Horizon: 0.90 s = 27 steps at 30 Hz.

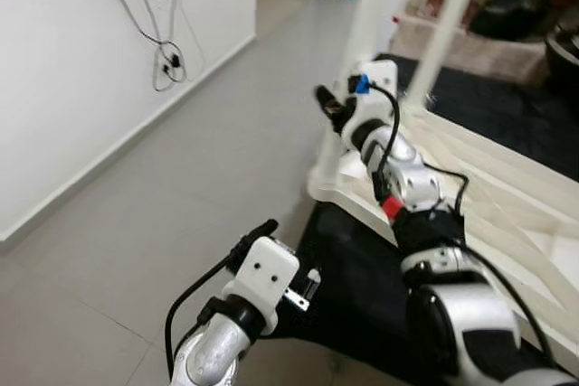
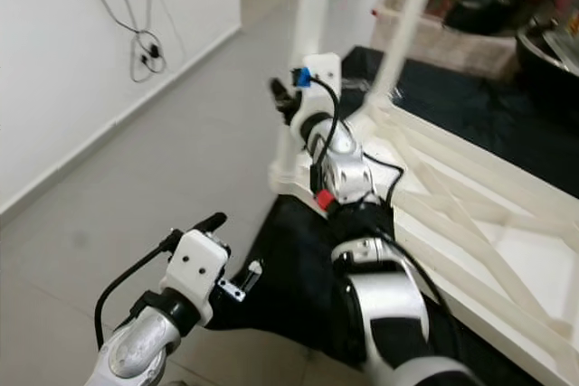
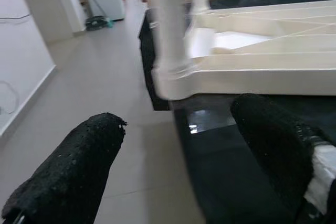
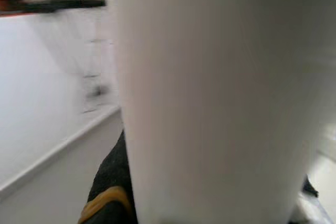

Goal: Building children table

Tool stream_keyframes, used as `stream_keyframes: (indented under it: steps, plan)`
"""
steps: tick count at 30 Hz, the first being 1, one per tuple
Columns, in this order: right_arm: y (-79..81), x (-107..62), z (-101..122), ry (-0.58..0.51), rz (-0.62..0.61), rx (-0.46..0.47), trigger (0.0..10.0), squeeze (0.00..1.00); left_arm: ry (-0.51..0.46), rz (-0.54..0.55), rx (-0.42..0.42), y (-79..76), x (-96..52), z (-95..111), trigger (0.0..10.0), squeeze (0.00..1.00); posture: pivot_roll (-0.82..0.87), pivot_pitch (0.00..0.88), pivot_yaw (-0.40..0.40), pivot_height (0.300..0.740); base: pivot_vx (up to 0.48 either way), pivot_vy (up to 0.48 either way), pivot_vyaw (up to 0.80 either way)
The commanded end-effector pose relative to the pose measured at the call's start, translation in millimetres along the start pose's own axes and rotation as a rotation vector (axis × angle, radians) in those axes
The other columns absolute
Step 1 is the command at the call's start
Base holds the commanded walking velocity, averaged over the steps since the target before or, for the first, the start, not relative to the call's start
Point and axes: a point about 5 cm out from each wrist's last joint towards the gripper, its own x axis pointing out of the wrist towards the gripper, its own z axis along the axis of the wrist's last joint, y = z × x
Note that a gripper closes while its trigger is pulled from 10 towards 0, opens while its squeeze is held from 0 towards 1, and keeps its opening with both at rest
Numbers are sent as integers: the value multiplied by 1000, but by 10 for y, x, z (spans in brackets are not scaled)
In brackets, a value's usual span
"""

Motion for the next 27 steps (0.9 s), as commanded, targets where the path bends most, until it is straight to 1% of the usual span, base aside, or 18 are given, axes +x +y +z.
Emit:
stream_keyframes:
  steps: [1,3,6,7,9,10,12,13,14,15,16,17,19,20,21,22,24,27]
  plan:
    - [-370,-147,-332,150,-263,6,0,0,10,-12,6,-21,-3,-27,10000,0,139,94,-80,740,0,0,0]
    - [-344,-214,-333,150,-311,30,0,0,12,-12,5,-20,-6,-30,10000,0,139,94,-80,740,0,0,0]
    - [-155,-233,-324,138,-261,130,0,0,13,-12,6,-19,-8,-31,10000,0,138,97,-80,740,0,0,0]
    - [-52,-200,-291,110,-199,165,10000,0,14,-12,6,-19,-8,-33,10000,0,139,98,-77,740,0,0,0]
    - [54,-150,-208,41,-108,214,10000,0,15,-11,6,-18,-10,-36,10000,0,139,98,-77,740,0,0,0]
    - [119,-117,-124,-18,-47,221,10000,1000,15,-10,6,-15,-9,-37,10000,0,138,100,-79,740,0,0,0]
    - [202,-101,13,-94,17,199,10000,1000,15,-8,6,-10,-6,-39,10000,0,136,100,-79,740,0,0,0]
    - [263,-84,71,-125,111,195,10000,565,15,-8,6,-8,-4,-39,10000,0,137,100,-80,740,0,0,0]
    - [353,-72,91,-118,265,231,10000,0,14,-8,6,-8,-2,-39,10000,0,137,101,-81,740,0,0,0]
    - [353,-72,91,-118,265,231,10000,0,14,-8,6,-8,-2,-39,10000,0,137,101,-81,740,0,0,0]
    - [446,-106,118,-105,530,259,10000,0,14,-8,7,-5,3,-40,10000,0,136,100,-78,740,0,0,0]
    - [446,-106,118,-105,530,259,10000,0,14,-8,7,-5,3,-40,10000,0,136,100,-78,740,0,0,0]
    - [429,-230,121,-80,830,239,10000,0,14,-8,7,-3,8,-42,10000,0,138,100,-81,740,0,0,0]
    - [429,-230,121,-80,830,239,10000,0,14,-8,7,-3,8,-42,10000,0,138,100,-81,740,0,0,0]
    - [414,-291,121,-71,939,224,10000,0,14,-8,7,-2,9,-43,10000,0,138,100,-81,740,0,0,0]
    - [380,-399,139,-48,1127,236,10000,0,13,-9,7,-1,9,-42,10000,0,137,100,-81,740,0,0,0]
    - [331,-503,151,-16,1340,217,10000,0,12,-7,7,1,10,-41,10000,0,137,101,-83,740,0,0,0]
    - [328,-547,160,24,1510,205,10000,0,13,-5,8,4,10,-42,10000,0,137,102,-84,740,0,0,0]
